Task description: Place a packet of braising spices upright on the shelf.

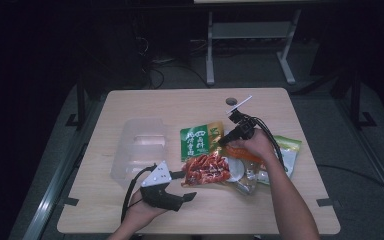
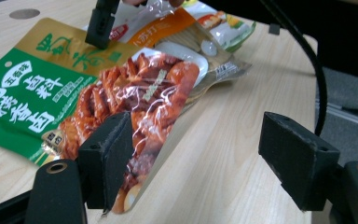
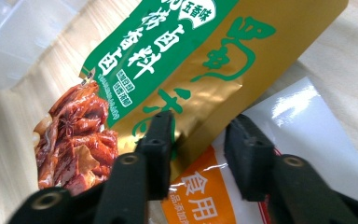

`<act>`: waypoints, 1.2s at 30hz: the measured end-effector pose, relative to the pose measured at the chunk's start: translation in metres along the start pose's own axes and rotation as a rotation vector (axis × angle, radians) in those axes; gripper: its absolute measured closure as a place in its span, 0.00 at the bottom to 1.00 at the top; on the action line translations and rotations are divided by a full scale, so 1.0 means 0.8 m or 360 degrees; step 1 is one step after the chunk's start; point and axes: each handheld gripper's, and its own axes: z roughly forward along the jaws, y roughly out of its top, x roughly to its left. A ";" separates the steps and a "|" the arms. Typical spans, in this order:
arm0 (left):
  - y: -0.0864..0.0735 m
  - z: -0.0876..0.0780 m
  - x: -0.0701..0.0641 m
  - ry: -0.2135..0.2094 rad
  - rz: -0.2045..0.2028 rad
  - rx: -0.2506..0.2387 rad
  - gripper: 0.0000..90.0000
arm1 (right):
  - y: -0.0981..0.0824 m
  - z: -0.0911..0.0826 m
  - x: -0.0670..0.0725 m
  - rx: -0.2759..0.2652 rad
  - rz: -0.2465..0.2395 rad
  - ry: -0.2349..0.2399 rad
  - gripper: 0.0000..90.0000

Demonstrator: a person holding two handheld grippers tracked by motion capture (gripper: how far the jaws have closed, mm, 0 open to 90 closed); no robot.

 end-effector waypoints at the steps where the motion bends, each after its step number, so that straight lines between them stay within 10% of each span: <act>1: 0.001 -0.001 0.001 0.0005 -0.0006 -0.0008 0.28 | -0.001 0.001 0.000 0.0003 0.0023 0.0028 0.79; 8: 0.001 -0.002 0.003 0.0016 -0.0020 -0.0013 0.28 | -0.003 0.000 0.002 -0.0003 0.0006 0.0104 0.99; 23: 0.005 -0.003 0.007 0.0029 -0.0068 -0.0037 0.28 | -0.021 -0.031 0.033 -0.0199 -0.0113 0.0102 1.00; 36: 0.020 -0.001 0.015 0.0067 -0.0144 -0.0073 0.27 | -0.043 -0.102 0.094 -0.0383 -0.0373 0.0005 1.00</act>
